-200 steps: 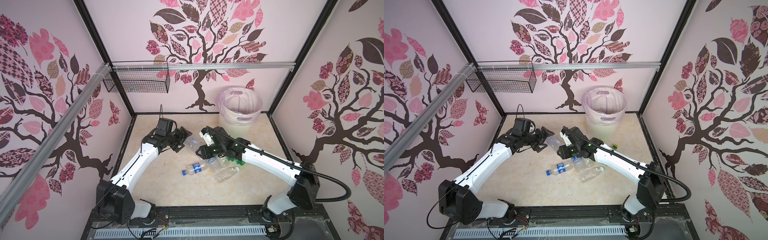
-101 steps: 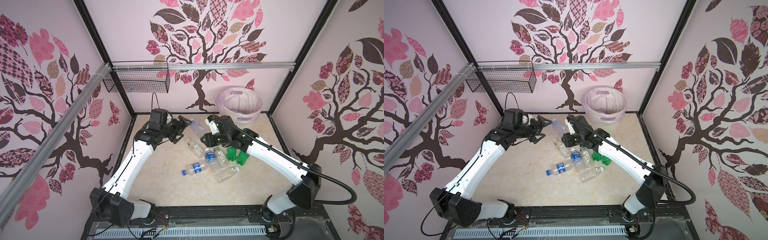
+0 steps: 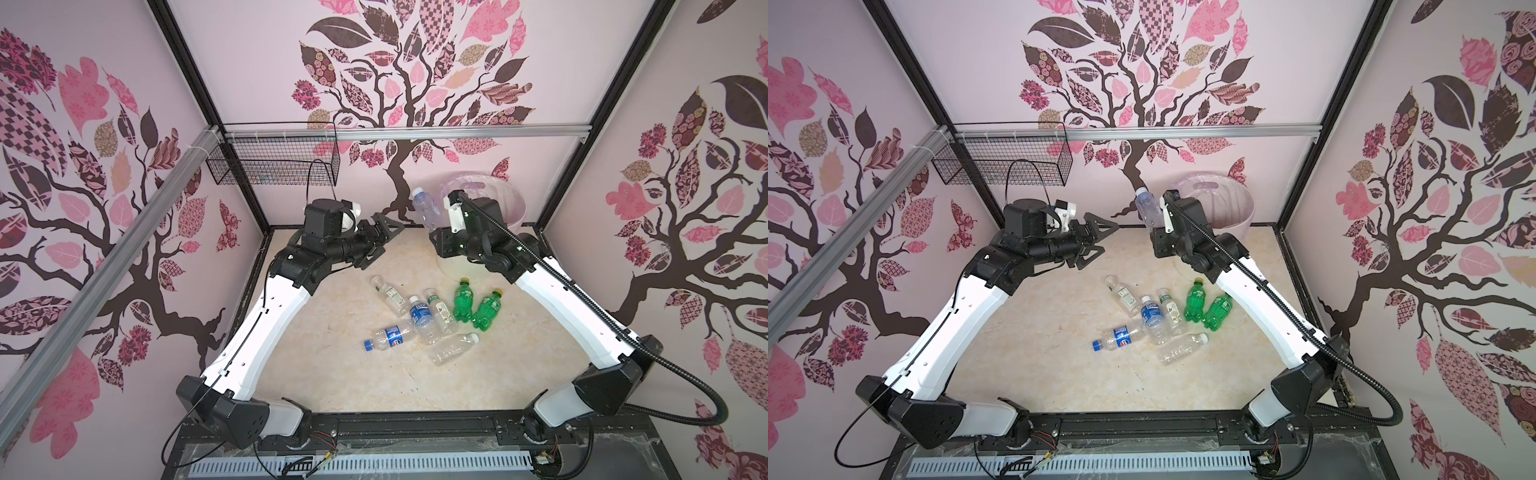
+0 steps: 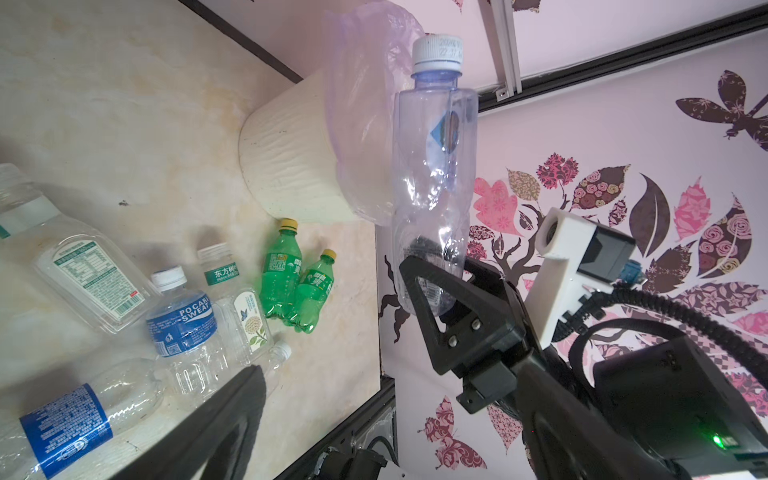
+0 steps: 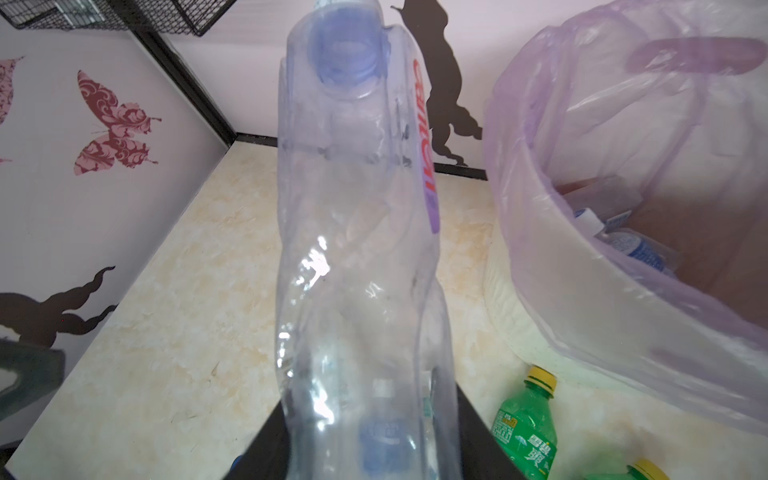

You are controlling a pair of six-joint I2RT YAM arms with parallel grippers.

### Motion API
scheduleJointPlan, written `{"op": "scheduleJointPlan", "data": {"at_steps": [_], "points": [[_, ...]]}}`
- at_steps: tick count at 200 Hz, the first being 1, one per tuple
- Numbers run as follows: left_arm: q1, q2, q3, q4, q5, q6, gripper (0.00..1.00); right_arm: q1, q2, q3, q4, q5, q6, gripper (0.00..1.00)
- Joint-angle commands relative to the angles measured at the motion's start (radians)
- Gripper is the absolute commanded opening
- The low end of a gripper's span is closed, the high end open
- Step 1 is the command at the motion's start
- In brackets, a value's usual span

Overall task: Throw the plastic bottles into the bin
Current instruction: 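Carry the Ganten bottle toward the bin with the right gripper while the left gripper releases, then open the right gripper above the bin to drop the Ganten bottle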

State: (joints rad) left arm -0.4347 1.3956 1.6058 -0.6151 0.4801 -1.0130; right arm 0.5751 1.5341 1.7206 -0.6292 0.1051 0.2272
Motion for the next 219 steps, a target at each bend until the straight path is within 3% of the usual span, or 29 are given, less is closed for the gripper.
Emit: {"op": "scheduleJointPlan", "data": {"at_steps": [1, 120, 219], "points": [[-0.023, 0.022, 0.074, 0.031, 0.005, 0.036, 0.97, -0.033, 0.024, 0.063, 0.000, 0.064, -0.008, 0.44], [-0.201, 0.223, 0.403, 0.032, -0.023, 0.118, 0.97, -0.146, 0.050, 0.320, -0.062, 0.213, 0.006, 0.44], [-0.219, 0.267, 0.470, 0.042, -0.024, 0.098, 0.97, -0.182, 0.121, 0.585, -0.064, 0.317, -0.002, 0.43]]}}
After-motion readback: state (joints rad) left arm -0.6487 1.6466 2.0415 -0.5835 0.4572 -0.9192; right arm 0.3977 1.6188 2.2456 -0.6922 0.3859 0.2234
